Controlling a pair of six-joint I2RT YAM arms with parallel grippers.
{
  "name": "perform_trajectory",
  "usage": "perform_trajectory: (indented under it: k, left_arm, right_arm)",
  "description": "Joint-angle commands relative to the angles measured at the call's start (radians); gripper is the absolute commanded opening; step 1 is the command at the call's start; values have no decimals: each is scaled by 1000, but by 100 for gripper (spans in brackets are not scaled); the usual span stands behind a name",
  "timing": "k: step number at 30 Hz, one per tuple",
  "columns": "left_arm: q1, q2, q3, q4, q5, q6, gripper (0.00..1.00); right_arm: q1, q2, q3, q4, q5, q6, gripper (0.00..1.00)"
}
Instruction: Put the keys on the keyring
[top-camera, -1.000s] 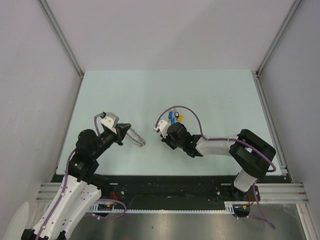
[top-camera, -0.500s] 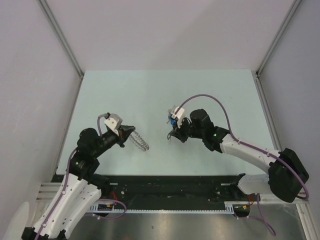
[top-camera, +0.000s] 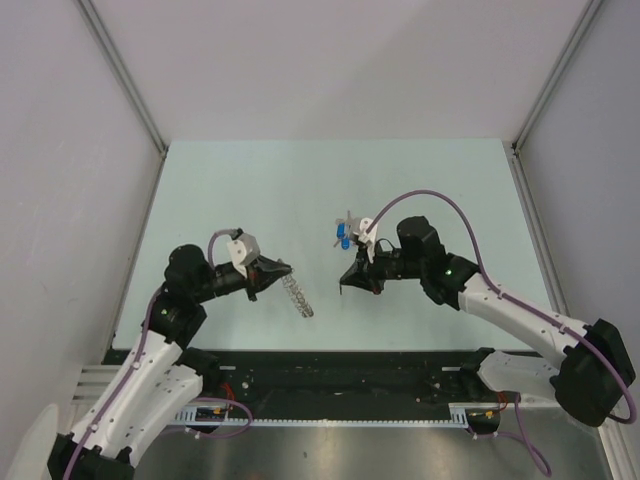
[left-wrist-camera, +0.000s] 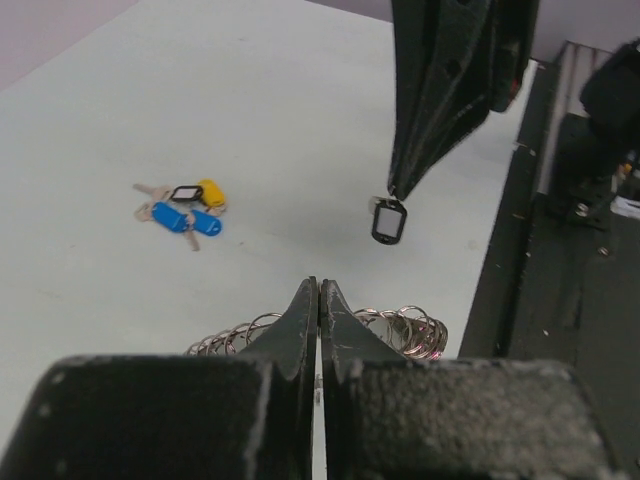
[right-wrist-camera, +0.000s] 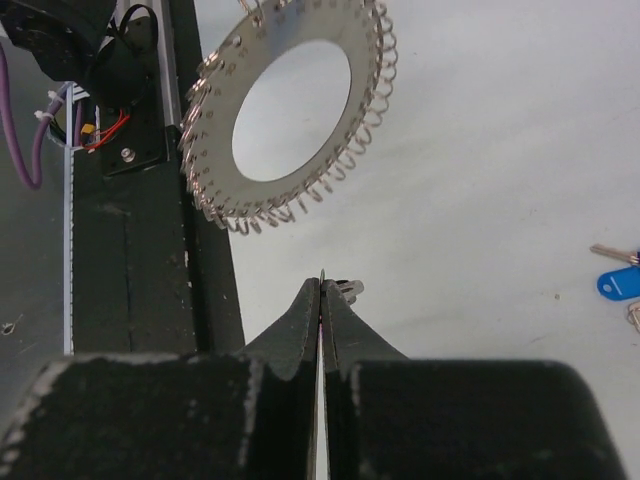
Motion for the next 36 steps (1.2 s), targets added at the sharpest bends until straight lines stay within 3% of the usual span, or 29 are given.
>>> perform_trajectory:
  k: [1,3,7,16,18,22,26,27,30,32,36]
  left_arm:
    - [6,75,52,109,237,95,1]
    - [4,121,45,148,277,103,0]
    - [-8,195,-8,380,339,-12,0]
    - [-68,379,3,482,306,-55,0]
    - [-78,430,-27,592,299,-124,0]
    - [-109,532,-116,1027,253,-287,0]
    - [-111,654,-191,1317,250,-376,0]
    - [-111,705,-210,1491,248,-408,0]
    - [-108,849,-256,1811,233,-552,0]
    - [-117,888,-214,1811,309,-592,0]
    - [-129,905,-222,1811,311,-566,0]
  right_arm:
    - [-1,-53,32,-45,-6,-11,0]
    - [9,-73,33,-56,23,-16,0]
    - [32,-91,35,-60,89,-26,0]
    - [91,-9,34,27,127,-29,0]
    - [91,1,34,56,109,-26,0]
    - [77,-4,21,61,90,-26,0]
    - [31,-39,-35,154,34,27,0]
    - [29,-41,-43,165,32,40,0]
    - [29,-47,-57,182,38,43,0]
    - [29,-47,-69,190,44,49,0]
    - [29,-53,-85,188,60,50,0]
